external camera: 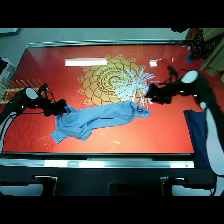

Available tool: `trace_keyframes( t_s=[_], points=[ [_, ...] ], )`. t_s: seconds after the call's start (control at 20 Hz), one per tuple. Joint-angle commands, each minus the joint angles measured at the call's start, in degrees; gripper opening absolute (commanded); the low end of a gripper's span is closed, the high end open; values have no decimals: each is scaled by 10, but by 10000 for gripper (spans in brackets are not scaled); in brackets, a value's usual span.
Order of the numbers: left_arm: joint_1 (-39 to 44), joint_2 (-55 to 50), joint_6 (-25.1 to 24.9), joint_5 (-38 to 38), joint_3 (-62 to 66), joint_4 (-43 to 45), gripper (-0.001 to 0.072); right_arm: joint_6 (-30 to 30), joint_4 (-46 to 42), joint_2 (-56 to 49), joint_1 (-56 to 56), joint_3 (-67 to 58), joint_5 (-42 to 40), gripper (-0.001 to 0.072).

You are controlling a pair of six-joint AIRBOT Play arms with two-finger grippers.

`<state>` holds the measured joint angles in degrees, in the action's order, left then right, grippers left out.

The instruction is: Fold the clothes and pants, and hang the long-sleeved shirts on hangers.

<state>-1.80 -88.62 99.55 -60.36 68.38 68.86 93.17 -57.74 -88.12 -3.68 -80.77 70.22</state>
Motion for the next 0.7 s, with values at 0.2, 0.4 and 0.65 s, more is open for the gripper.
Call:
trace_keyframes(
  t_s=[0.2,0.4,0.65],
  points=[
    [0,-2,-5,-17,10,0,23,-61,76,-9,-110,117,13,423],
    [0,-2,-5,-18,10,0,23,-108,135,-49,-82,151,-54,413],
    [0,-2,-5,-17,10,0,23,-109,122,-85,-43,151,-103,333]
  ],
)
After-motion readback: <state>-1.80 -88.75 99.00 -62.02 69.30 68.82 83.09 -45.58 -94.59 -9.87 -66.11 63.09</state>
